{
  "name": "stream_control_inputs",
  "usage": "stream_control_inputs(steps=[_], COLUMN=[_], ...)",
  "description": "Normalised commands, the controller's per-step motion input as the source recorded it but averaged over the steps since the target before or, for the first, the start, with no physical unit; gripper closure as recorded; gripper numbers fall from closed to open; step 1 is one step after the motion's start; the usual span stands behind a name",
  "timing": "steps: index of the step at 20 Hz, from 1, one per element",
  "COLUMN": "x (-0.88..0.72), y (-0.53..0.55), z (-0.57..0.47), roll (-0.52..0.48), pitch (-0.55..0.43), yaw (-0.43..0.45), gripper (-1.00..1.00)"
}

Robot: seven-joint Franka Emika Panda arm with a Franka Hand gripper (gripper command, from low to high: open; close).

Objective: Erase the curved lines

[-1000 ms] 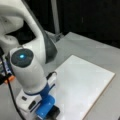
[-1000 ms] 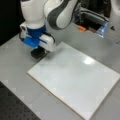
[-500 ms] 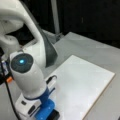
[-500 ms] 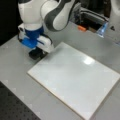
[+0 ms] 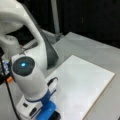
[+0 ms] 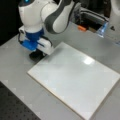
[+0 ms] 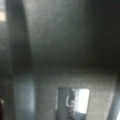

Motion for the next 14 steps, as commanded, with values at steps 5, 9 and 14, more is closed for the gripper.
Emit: stream_control_inputs(steps=[5, 9, 14], x=[0.17, 0.14, 0.13], y=[-0.10, -0.10, -0.10], z=[-0.02, -0.02, -0.02], roll=[0.131, 0.129, 0.125], pitch=[0.009, 0.006, -0.007], yaw=[-0.130, -0.141, -0.155], gripper=[1.00, 1.00, 1.00])
